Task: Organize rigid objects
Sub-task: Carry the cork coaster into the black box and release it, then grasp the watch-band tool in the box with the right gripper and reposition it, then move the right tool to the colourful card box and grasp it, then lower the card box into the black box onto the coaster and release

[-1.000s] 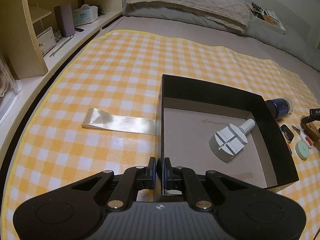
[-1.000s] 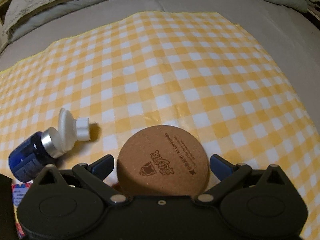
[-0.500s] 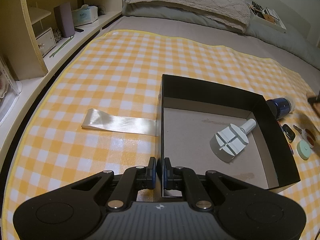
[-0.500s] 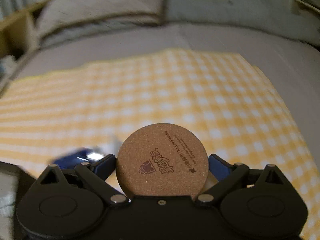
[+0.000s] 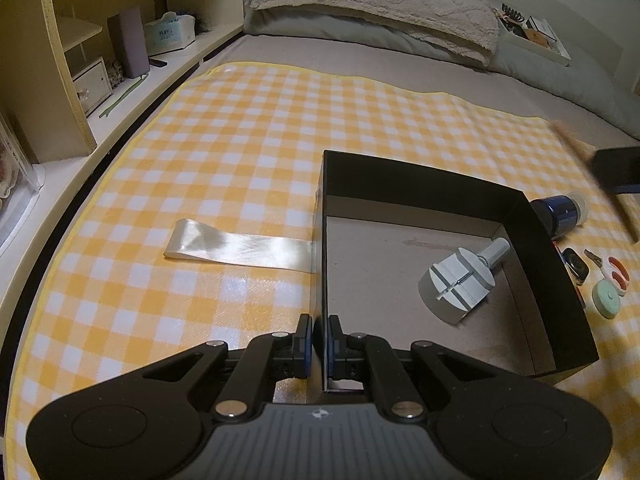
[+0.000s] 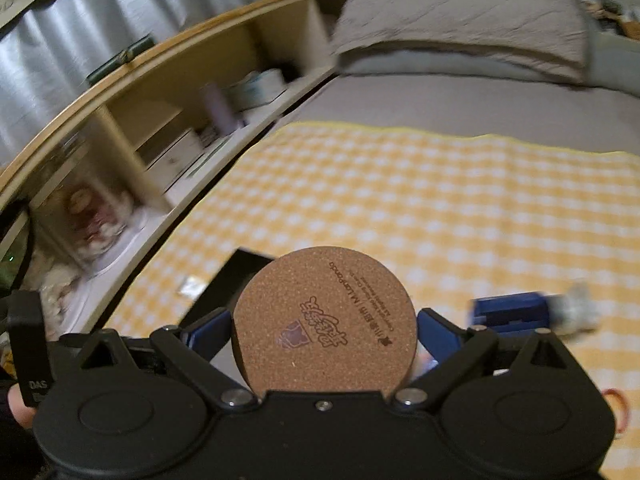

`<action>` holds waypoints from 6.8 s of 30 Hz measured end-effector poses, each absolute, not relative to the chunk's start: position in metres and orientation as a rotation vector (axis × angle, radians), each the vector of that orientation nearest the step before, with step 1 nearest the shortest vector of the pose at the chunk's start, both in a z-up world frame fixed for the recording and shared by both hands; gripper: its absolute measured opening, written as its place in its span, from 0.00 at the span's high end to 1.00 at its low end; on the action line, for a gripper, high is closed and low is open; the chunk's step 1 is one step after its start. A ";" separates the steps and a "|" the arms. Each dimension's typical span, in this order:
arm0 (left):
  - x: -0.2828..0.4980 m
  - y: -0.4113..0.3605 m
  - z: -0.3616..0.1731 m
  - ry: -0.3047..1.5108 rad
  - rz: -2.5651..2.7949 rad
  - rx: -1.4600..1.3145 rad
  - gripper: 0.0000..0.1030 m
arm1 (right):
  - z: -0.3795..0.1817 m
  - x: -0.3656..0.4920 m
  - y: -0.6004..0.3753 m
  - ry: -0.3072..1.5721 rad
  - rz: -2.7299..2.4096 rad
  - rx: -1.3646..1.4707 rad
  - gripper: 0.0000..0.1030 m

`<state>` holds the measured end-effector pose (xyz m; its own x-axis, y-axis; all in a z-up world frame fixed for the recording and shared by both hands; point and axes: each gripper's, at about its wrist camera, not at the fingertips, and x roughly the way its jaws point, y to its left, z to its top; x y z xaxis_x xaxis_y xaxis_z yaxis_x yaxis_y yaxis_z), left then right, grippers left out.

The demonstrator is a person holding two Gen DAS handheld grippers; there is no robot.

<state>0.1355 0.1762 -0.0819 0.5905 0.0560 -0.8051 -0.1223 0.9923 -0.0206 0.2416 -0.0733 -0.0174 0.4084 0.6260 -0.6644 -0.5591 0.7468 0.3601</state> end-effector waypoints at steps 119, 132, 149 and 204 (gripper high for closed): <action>0.134 0.174 -0.079 0.931 0.098 -0.083 0.92 | -0.125 0.267 -0.114 1.266 0.380 0.082 0.46; 0.139 0.174 -0.075 0.916 0.110 -0.076 0.93 | -0.140 0.277 -0.087 1.237 0.339 0.040 0.39; 0.140 0.171 -0.074 0.911 0.118 -0.064 0.94 | -0.065 0.270 -0.126 1.078 0.393 0.215 0.42; 0.137 0.175 -0.071 0.908 0.094 -0.098 0.94 | -0.096 0.238 0.054 1.100 0.857 -0.052 0.83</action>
<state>0.1370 0.1749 -0.0711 0.6117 0.0399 -0.7901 -0.1230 0.9914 -0.0452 0.2381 0.0538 -0.0957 0.1757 0.5806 -0.7950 -0.6291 0.6874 0.3630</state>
